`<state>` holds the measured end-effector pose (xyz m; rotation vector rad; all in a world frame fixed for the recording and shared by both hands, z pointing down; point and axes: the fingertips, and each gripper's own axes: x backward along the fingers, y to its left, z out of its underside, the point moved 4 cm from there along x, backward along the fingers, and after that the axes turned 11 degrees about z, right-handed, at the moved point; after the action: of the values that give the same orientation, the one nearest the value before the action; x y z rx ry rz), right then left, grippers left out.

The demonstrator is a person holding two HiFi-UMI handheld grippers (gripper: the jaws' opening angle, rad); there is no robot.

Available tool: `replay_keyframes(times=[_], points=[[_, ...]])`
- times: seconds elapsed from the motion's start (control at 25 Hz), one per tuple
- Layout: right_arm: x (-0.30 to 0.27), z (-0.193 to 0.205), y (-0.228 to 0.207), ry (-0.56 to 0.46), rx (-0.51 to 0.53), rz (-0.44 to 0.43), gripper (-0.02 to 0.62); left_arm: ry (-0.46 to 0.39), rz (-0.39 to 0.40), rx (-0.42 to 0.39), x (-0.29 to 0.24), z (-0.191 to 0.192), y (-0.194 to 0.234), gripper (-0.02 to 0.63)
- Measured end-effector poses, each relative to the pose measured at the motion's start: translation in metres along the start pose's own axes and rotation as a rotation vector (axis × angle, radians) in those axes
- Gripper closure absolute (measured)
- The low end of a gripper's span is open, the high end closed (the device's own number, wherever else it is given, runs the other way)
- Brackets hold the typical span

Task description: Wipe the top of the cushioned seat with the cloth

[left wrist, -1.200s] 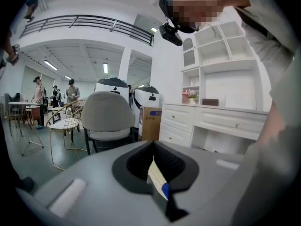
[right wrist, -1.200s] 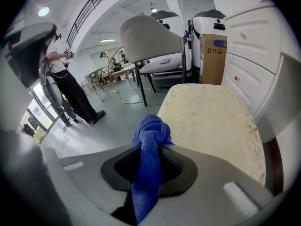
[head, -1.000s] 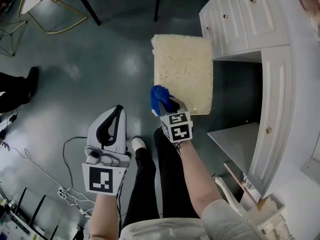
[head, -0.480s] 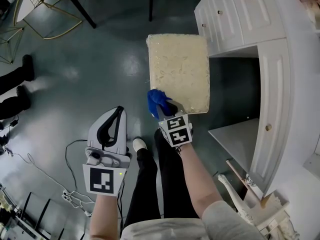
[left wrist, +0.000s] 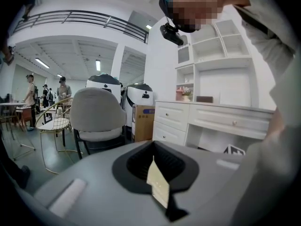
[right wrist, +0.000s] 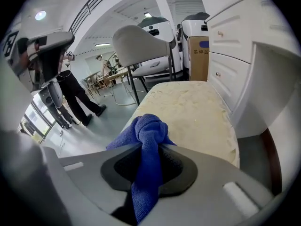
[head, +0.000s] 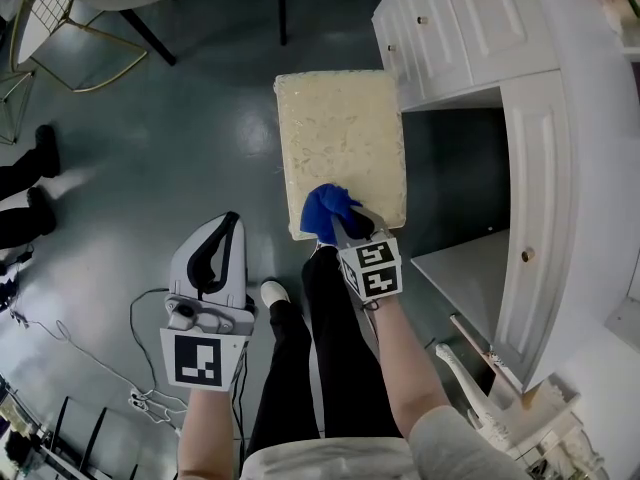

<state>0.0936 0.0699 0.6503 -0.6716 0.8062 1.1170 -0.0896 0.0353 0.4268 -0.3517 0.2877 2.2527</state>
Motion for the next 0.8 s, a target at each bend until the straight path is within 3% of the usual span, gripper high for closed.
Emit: replay_keyframes(times=[0.8], points=[[0.022,0.024,-0.089,-0.003,-0.088,0.106,0.516,0.01,0.047,-0.012,-0.037,-0.003,-0.015,0.614]])
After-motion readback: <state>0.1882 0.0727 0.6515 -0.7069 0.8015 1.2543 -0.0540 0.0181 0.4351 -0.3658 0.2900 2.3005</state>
